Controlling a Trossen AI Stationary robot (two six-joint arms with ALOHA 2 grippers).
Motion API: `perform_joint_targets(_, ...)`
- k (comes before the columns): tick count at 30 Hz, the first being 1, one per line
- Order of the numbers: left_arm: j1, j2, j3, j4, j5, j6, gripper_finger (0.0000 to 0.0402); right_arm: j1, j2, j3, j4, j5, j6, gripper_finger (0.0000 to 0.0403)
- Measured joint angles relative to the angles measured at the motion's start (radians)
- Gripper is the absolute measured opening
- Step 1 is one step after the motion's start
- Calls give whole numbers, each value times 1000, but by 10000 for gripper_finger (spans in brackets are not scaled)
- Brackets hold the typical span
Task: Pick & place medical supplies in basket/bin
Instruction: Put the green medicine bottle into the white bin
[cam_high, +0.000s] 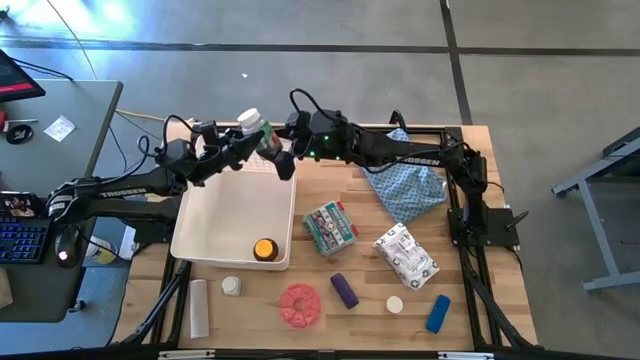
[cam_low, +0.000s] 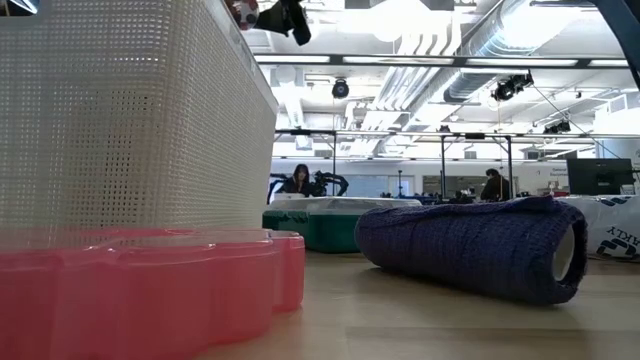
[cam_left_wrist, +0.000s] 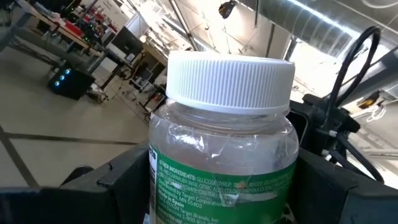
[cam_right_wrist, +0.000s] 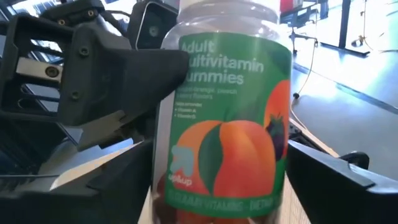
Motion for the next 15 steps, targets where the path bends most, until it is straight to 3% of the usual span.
perform_joint_targets(10,0,0,0,0,-1,0,333,0,0,0,-9,6,3,287)
perform_joint_targets(15,1,-3,0,-21,25,-5,366,0,0,0,-19,11,-2,283)
